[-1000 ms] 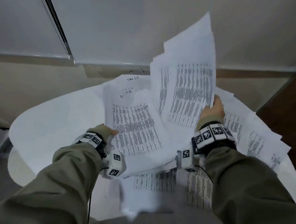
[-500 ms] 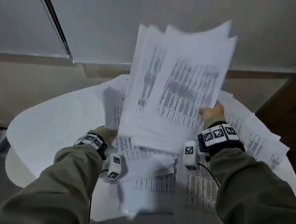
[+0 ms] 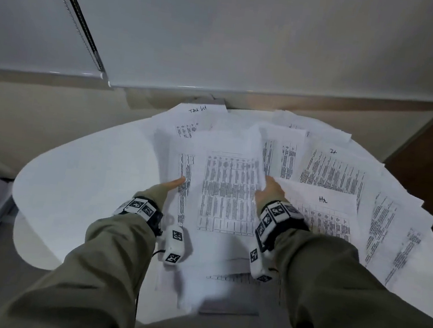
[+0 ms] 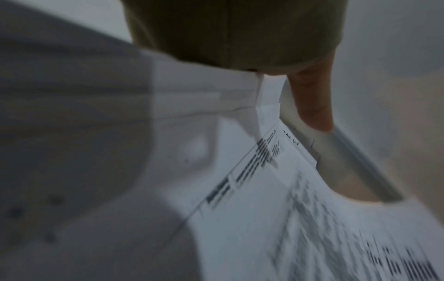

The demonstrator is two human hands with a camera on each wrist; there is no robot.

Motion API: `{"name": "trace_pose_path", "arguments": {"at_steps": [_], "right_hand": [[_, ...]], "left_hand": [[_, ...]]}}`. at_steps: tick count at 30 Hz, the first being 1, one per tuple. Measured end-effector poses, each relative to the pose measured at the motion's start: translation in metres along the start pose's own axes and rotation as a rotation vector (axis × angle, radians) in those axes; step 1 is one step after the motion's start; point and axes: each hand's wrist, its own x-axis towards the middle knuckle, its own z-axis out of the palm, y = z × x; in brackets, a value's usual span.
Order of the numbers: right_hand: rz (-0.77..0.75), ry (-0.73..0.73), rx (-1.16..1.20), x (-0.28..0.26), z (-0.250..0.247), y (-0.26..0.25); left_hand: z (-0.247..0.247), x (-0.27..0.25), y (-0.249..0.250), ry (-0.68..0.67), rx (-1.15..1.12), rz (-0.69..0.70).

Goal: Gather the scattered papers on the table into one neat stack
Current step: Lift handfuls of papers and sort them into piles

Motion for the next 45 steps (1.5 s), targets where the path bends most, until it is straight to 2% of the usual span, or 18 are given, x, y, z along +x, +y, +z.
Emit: {"name": "trace_pose_path", "arguments": {"at_steps": [2, 3, 7, 9, 13, 15, 18, 19, 23, 25, 27, 29, 32, 34, 35, 39, 41, 45], "right_hand": [[-0.029, -0.123, -0.046, 0.000, 0.008, -0.003], [-0.031, -0.134, -0.035, 0.000, 0.010, -0.004], [0.054, 0.056, 0.098, 0.005, 0.011, -0.001], [0.076, -0.018, 0.003, 0.003, 0.011, -0.001], [-0.042, -0.240, -0.172, -0.006, 0.014, -0.002], [-0.049, -0.242, -0.213, -0.004, 0.013, -0.003], [0.007, -0.111, -0.232, 0.000, 0.013, -0.002], [-0.008, -0.107, -0.243, -0.001, 0.014, -0.002], [-0.159, -0.295, -0.231, -0.005, 0.022, 0.000], [-0.148, -0.247, -0.093, -0.002, 0.019, 0.000], [-0.118, -0.109, 0.077, 0.002, 0.011, 0.000], [-0.108, -0.040, 0.236, 0.005, 0.001, 0.001], [-0.138, -0.119, 0.455, 0.004, -0.017, -0.007], [-0.185, -0.179, 0.473, 0.002, -0.029, -0.020], [-0.228, -0.159, 0.470, 0.002, -0.033, -0.028], [-0.353, 0.098, 0.629, -0.009, -0.048, -0.050], [-0.356, 0.145, 0.704, -0.016, -0.056, -0.054], [-0.383, 0.187, 0.736, -0.035, -0.074, -0.064]], "left_hand": [[-0.002, 0.000, -0.001, -0.069, -0.005, 0.003], [-0.002, -0.002, -0.001, -0.049, -0.010, -0.008], [0.000, -0.008, -0.002, -0.066, 0.040, 0.015], [-0.001, -0.004, -0.004, -0.017, 0.066, 0.018], [0.000, 0.012, -0.011, 0.053, 0.039, 0.071], [-0.001, 0.025, -0.016, 0.080, 0.026, 0.083], [0.000, 0.019, -0.015, 0.115, 0.122, 0.042], [0.000, 0.013, -0.014, 0.145, 0.178, 0.041], [-0.002, 0.008, -0.014, 0.212, 0.279, 0.096], [-0.007, 0.005, -0.011, 0.246, 0.284, 0.153], [-0.016, 0.003, -0.007, 0.245, 0.224, 0.210], [-0.022, -0.009, 0.000, 0.236, 0.159, 0.275], [-0.025, -0.030, 0.014, 0.249, 0.165, 0.393], [-0.022, -0.044, 0.032, 0.252, 0.149, 0.472], [-0.018, -0.054, 0.043, 0.257, 0.138, 0.510], [-0.006, -0.072, 0.081, 0.347, -0.043, 0.629], [-0.004, -0.075, 0.092, 0.371, -0.114, 0.664], [-0.001, -0.079, 0.098, 0.247, -0.096, 0.676]]}}
